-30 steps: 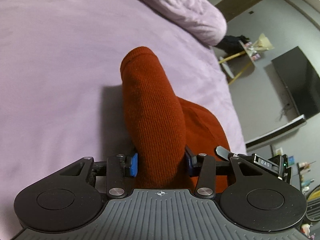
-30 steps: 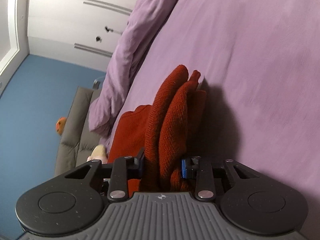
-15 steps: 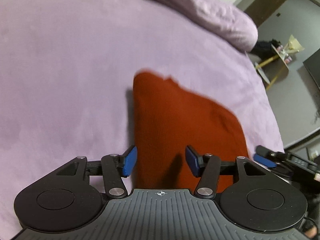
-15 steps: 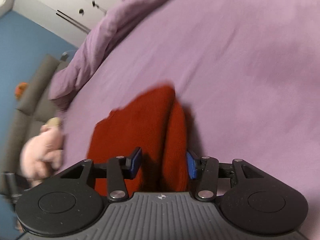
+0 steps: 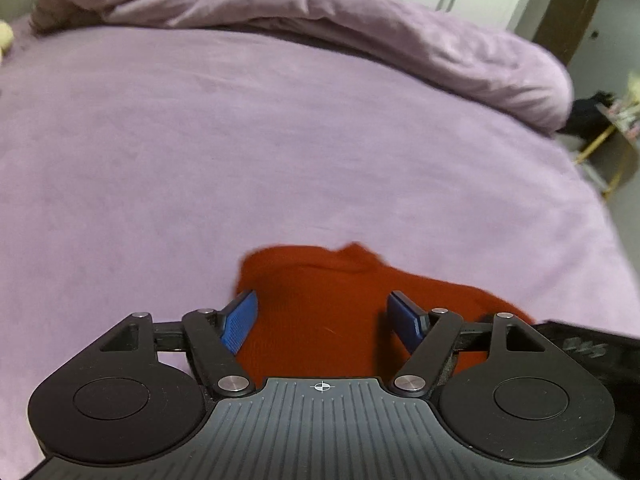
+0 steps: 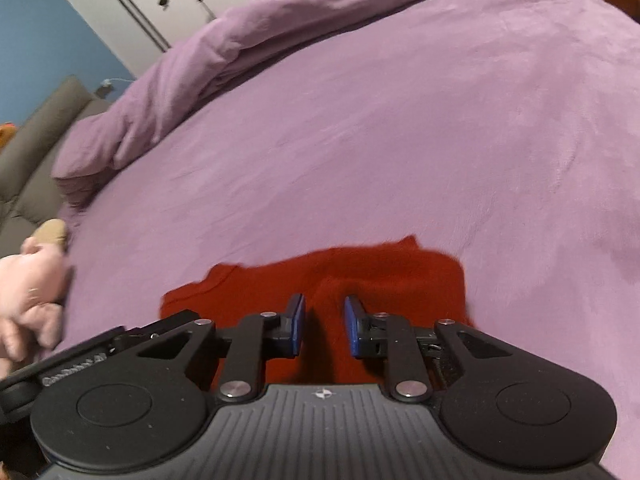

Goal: Fold small clothes

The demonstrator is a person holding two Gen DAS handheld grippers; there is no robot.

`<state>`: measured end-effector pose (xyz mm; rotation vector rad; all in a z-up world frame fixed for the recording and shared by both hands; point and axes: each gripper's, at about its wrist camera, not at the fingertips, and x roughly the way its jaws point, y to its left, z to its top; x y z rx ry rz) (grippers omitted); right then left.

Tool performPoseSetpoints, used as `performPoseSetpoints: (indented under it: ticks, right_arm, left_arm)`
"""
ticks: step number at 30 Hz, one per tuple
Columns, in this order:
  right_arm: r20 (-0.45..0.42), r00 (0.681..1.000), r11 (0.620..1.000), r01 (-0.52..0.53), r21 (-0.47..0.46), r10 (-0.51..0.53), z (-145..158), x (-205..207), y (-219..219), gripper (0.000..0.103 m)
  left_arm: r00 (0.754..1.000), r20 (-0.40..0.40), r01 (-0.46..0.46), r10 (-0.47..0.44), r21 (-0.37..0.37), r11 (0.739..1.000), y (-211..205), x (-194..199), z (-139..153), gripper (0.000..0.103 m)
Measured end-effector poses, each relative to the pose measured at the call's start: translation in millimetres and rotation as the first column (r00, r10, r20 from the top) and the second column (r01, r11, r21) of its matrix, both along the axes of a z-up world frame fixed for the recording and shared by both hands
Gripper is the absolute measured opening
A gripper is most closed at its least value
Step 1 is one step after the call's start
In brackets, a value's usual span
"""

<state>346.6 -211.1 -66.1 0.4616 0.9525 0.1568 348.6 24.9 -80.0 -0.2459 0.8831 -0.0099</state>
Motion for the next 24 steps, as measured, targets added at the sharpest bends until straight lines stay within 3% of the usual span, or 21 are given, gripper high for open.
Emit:
performPoseSetpoints:
  ticks: [3,7,11,14,16,18,19,21,23,24]
  right_arm:
    - [0.025,0.998,0.999,0.05,-0.017,-0.05,-18.0,9.5,-0.1,0.017]
    - [0.166,0.986,0.997,0.029,-0.069,-0.017,-36.9,1.4,5.9,0.017]
    - [0.172,0.984,0.999,0.039,-0.013,-0.036,-35.2,-3.6,-2.8,0.018]
    - [0.154,0.988,0.999,0.025,-0.02,-0.022,-22.8,-16.7,-5.3,0.027]
    - [0.169,0.986,1.0,0.003,-0.006,-0.002,-13.8,-44.7,-8.8,0.029]
    - [0.177,0.984,0.999,0.007,0.047,-0.015,-5.7,-88.8,-21.9,0.029]
    - [0.172,0.985,0.996,0.017,0.087,-0.031,-3.9,-113.5,-31.2,0.029]
    - [0.114,0.99,0.982,0.059,0.18,-0.081,-5.7,-154.7,-49.7,0.045]
    - [0.039,0.99,0.935,0.112,0.336,-0.133,-17.8,-189.3,-69.2,0.044]
    - [0.033,0.984,0.908,0.148,0.392,-0.174,-20.5,-203.7,-76.8,0.045]
  left_arm:
    - [1.0,-0.026,-0.015,0.015,-0.009,1.0,1.6,9.0,-19.8,0.089]
    - [1.0,-0.006,-0.022,0.022,-0.06,0.998,12.4,9.7,-33.1,0.091]
    - [1.0,-0.007,-0.016,0.015,-0.073,0.997,17.3,-2.6,-25.6,0.091]
    - [0.999,-0.005,0.033,-0.033,-0.103,0.994,30.7,-37.8,-15.5,0.09]
    - [0.998,0.041,0.052,-0.046,-0.178,0.983,50.2,-80.5,-8.0,0.09]
    - [0.999,0.035,0.039,-0.032,-0.252,0.967,69.6,-123.0,-4.8,0.089]
    - [1.0,0.017,0.016,-0.011,-0.292,0.956,78.0,-143.8,-5.1,0.088]
    - [0.999,-0.021,-0.034,0.028,-0.403,0.915,92.3,-182.6,-9.7,0.088]
    - [0.997,-0.065,-0.069,0.04,-0.554,0.83,100.7,-211.3,-20.3,0.088]
    - [0.995,-0.091,-0.083,0.033,-0.628,0.774,101.9,-220.8,-27.2,0.087]
